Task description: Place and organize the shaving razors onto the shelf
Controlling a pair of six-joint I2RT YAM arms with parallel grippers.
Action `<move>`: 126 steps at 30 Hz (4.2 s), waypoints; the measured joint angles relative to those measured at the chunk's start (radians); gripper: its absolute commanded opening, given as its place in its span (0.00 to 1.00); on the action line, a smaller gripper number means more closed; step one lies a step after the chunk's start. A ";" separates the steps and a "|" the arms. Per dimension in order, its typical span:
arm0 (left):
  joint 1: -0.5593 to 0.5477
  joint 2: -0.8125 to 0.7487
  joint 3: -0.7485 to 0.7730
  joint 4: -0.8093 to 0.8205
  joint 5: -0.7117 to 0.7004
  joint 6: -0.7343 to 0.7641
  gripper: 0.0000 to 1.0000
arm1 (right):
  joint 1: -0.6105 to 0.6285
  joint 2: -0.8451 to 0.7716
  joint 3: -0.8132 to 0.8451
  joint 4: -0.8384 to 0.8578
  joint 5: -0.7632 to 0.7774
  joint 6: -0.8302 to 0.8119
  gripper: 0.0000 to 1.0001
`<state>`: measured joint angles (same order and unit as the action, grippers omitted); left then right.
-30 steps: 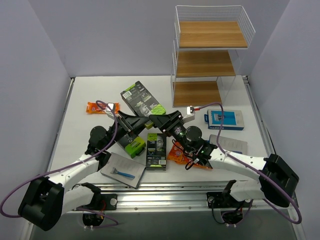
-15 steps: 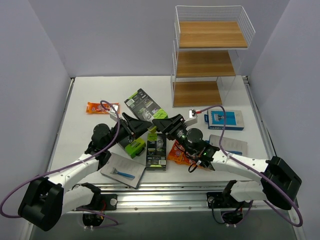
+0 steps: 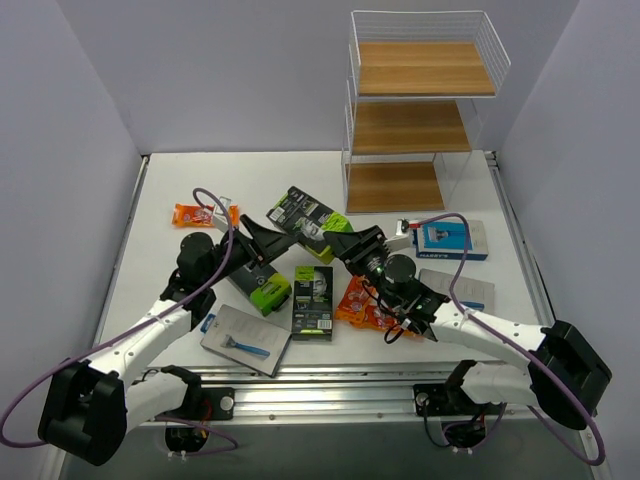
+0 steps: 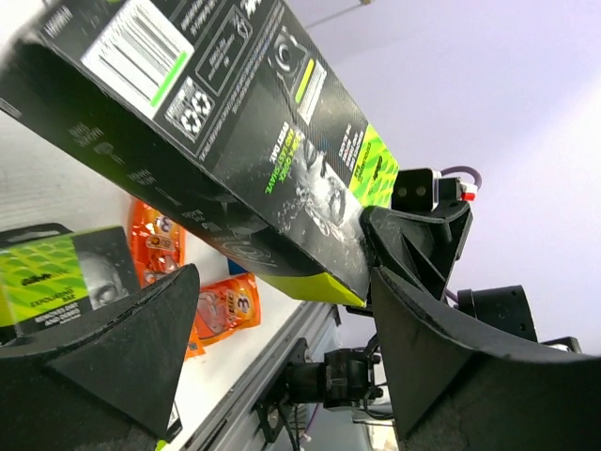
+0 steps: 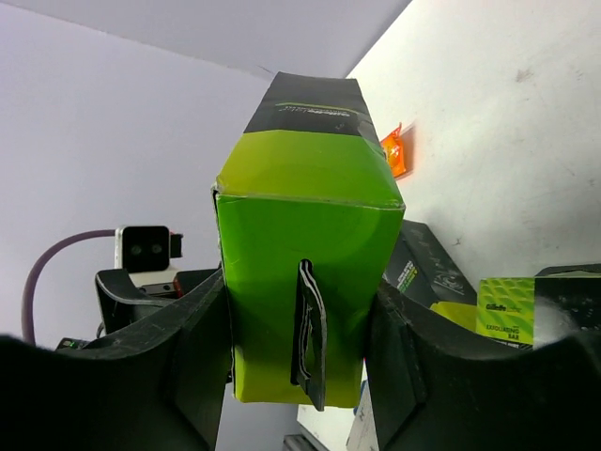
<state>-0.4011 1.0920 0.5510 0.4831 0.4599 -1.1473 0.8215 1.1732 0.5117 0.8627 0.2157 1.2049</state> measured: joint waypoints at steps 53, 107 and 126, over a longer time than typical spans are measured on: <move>0.063 -0.219 0.388 -0.846 -0.352 0.805 0.94 | -0.256 -0.127 0.839 -0.697 -0.049 -0.310 0.00; -0.108 -0.195 0.389 -0.900 -0.490 0.871 0.94 | -0.765 0.371 1.156 -0.697 -0.023 0.036 0.00; -0.109 -0.195 0.389 -0.908 -0.508 0.872 0.94 | -0.771 0.470 1.246 -0.705 -0.008 0.119 0.08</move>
<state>-0.5106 0.8974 0.9398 -0.4248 -0.0479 -0.2756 0.0509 1.6436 1.7573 0.1574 0.2073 1.3235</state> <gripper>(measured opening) 0.940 0.455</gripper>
